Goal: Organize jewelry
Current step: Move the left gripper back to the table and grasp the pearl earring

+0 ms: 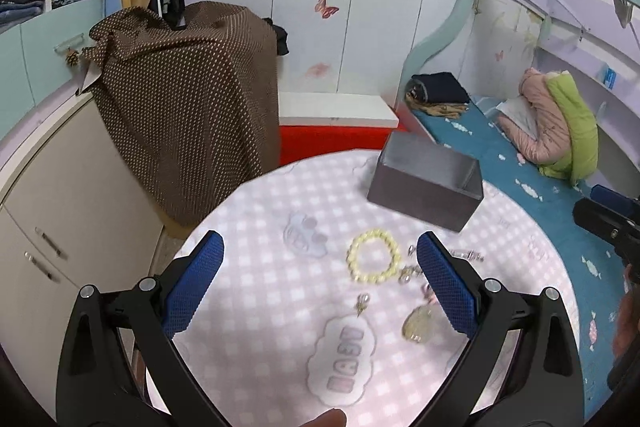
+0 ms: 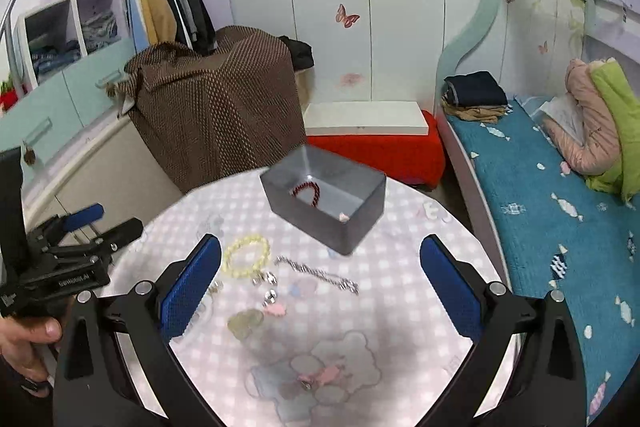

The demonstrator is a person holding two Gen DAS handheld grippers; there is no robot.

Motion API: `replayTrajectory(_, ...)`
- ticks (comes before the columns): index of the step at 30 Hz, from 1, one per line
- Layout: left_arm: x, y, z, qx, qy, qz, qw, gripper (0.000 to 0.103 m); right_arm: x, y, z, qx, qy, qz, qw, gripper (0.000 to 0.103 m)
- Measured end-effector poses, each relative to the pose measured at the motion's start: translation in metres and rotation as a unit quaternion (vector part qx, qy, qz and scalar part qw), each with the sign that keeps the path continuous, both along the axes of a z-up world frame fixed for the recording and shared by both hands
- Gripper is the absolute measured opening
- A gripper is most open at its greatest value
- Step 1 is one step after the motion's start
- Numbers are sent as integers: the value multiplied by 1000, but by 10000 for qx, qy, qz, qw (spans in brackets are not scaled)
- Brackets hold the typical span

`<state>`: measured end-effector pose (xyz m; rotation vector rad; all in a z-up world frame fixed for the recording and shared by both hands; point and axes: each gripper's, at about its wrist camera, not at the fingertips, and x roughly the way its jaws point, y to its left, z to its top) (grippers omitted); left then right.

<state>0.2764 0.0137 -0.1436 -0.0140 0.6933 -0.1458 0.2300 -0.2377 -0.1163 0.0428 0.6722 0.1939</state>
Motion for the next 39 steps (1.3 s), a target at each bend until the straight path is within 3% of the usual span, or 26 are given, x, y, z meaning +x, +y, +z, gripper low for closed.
replayTrajectory(11, -5, 0, -56, 164, 430, -38, 9989, 97, -28, -3, -66, -84, 839, -132, 9963, 96)
replayTrajectory(21, 15, -22, -87, 436, 650, -303, 9965, 97, -35, -3, -82, -52, 1038, -197, 9944, 96)
replayTrajectory(27, 33, -32, -116, 558, 989, -382, 9928, 94, -34, -7, -91, -38, 1170, -263, 9928, 95)
replayTrajectory(29, 38, -31, -123, 521, 1099, -403, 9918, 80, -34, -8, -95, -30, 1212, -255, 9923, 94)
replayTrajectory(34, 39, -35, -120, 535, 1068, -534, 9914, 63, -32, -9, -101, -20, 1294, -242, 9913, 92)
replayTrajectory(36, 39, -37, -119, 527, 1059, -631, 9910, 48, -32, -8, -103, -24, 1309, -236, 9911, 91)
replayTrajectory(38, 38, -40, -118, 500, 1070, -713, 9904, 21, -31, -6, -105, -30, 1338, -214, 9908, 86)
replayTrajectory(39, 37, -40, -117, 428, 1095, -751, 9902, 14, -31, -5, -107, -35, 1367, -195, 9904, 84)
